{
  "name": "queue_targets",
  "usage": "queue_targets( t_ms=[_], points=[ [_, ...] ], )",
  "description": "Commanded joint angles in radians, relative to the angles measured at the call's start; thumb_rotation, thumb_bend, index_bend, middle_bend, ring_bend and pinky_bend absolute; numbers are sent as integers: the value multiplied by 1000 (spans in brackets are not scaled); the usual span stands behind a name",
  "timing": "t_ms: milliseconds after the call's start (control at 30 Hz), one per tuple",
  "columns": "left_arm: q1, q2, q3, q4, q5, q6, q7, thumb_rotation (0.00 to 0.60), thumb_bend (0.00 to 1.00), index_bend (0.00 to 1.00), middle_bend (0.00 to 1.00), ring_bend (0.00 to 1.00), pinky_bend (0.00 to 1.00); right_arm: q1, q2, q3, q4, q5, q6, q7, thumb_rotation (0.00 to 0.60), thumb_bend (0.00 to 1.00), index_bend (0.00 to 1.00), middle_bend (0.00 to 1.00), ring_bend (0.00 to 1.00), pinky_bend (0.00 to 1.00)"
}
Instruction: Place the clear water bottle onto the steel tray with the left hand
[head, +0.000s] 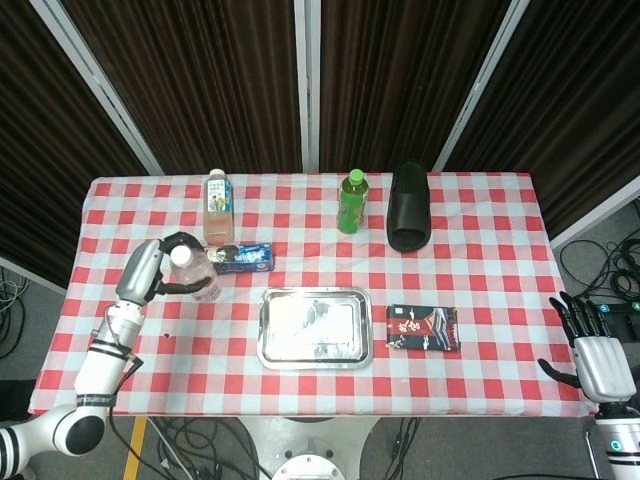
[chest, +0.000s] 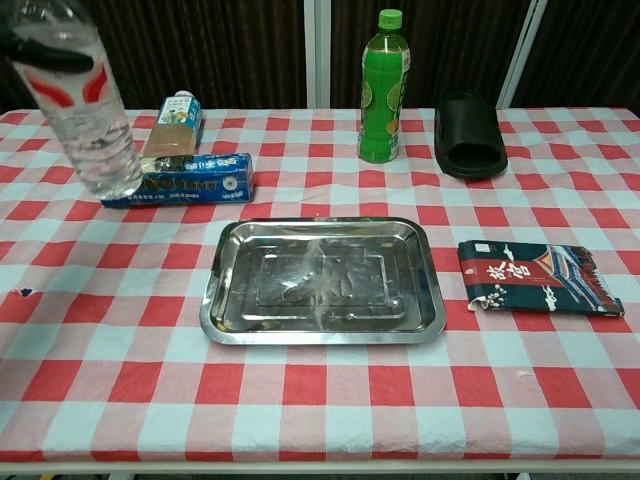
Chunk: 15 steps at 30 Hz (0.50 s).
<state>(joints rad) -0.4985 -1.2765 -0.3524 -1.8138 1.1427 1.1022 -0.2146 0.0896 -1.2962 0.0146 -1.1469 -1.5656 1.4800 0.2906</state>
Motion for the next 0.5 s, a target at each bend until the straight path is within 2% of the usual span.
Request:
queue_targets(
  t_ms=[33, 100, 200, 267, 400, 500],
  points=[
    [-26, -23, -15, -9, -27, -4, 10, 600, 309, 590, 672, 546, 580, -1, 1, 0, -1, 0, 2, 2, 600, 94, 0, 0, 0, 0],
    [-50, -59, -13, -22, -52, -22, 20, 600, 309, 590, 672, 546, 580, 0, -1, -1, 1, 0, -1, -2, 600, 94, 0, 0, 0, 0],
    [-108, -122, -4, -44, -33, -51, 67, 600, 309, 589, 671, 546, 580, 0, -2, -1, 3, 2, -4, -7, 600, 94, 0, 0, 0, 0],
    [-122, -133, -17, -50, -33, -35, 87, 600, 310, 586, 669, 546, 581, 0, -1, 4, 3, 9, -6, -5, 600, 94, 0, 0, 0, 0],
    [-69, -43, -22, 3, -58, 23, 112, 600, 310, 585, 669, 546, 581, 0, 2, 4, 3, 11, -8, 3, 600, 94, 0, 0, 0, 0],
    [-44, 5, -24, 48, -89, 20, 92, 600, 310, 586, 669, 546, 581, 0, 1, 1, 6, 6, -7, 7, 600, 94, 0, 0, 0, 0]
  ],
)
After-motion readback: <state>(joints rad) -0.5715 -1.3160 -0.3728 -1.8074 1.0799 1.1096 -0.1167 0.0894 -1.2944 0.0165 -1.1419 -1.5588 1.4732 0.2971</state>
